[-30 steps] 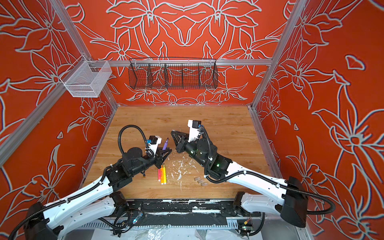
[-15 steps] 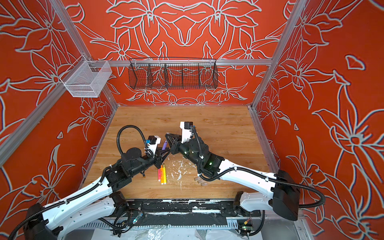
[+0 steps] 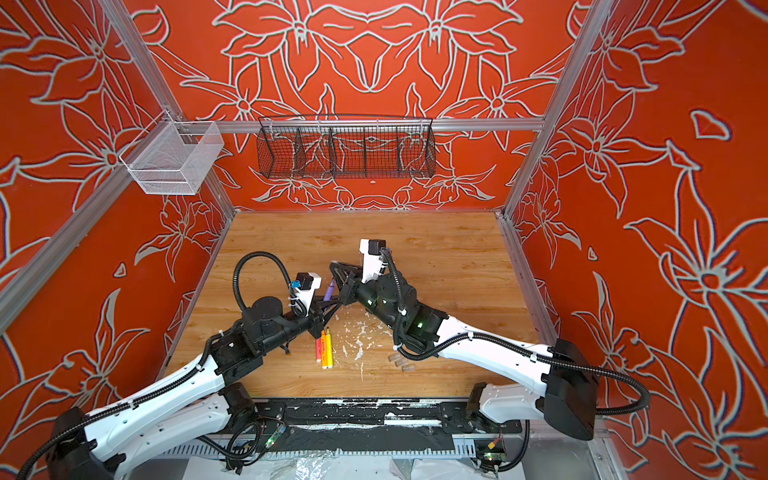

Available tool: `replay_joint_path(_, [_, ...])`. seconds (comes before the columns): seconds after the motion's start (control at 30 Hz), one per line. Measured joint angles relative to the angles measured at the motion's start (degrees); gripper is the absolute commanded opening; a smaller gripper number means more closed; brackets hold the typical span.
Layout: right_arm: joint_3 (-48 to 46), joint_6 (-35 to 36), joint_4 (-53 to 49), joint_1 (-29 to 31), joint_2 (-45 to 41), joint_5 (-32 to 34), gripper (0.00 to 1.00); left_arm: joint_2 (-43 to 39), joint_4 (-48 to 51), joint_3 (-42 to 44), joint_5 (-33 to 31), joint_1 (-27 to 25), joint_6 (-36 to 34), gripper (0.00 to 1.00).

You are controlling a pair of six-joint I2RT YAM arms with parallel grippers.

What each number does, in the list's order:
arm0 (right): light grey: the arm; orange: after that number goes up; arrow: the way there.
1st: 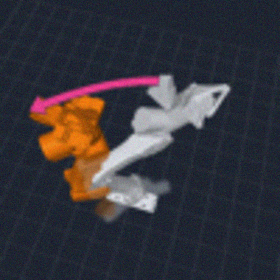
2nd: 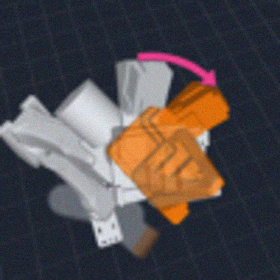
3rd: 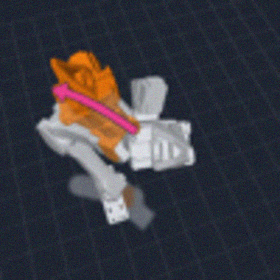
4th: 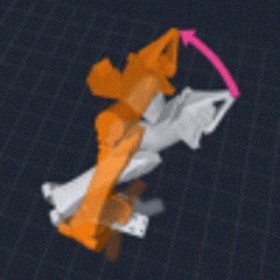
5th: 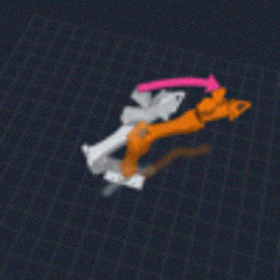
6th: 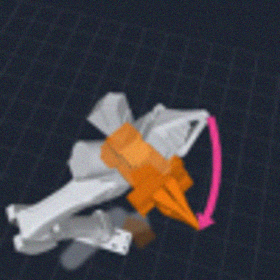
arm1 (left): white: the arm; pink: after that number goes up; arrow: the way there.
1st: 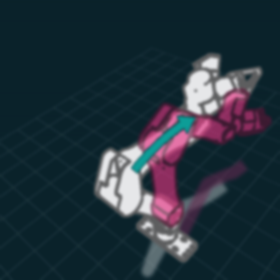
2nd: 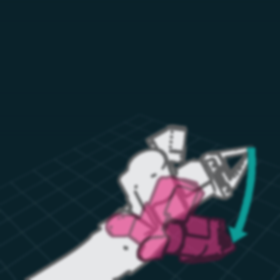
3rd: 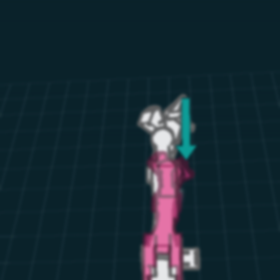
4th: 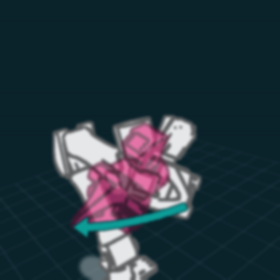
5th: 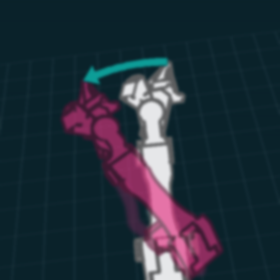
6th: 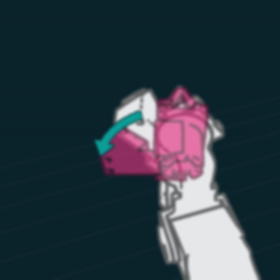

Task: Insert the pens into the pen caps
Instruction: 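Carry the clear cap with the right gripper over the purple marker's tip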

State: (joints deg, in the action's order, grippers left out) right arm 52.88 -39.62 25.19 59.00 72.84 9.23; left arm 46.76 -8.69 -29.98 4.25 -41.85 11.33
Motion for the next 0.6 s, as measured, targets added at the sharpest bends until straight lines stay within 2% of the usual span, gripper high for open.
replay_joint_path(0.6, [-0.9,-1.6,1.7,0.4,2.0,-0.1,0.00,-0.5,0.0,0.0,-1.6,0.0,0.6,0.00])
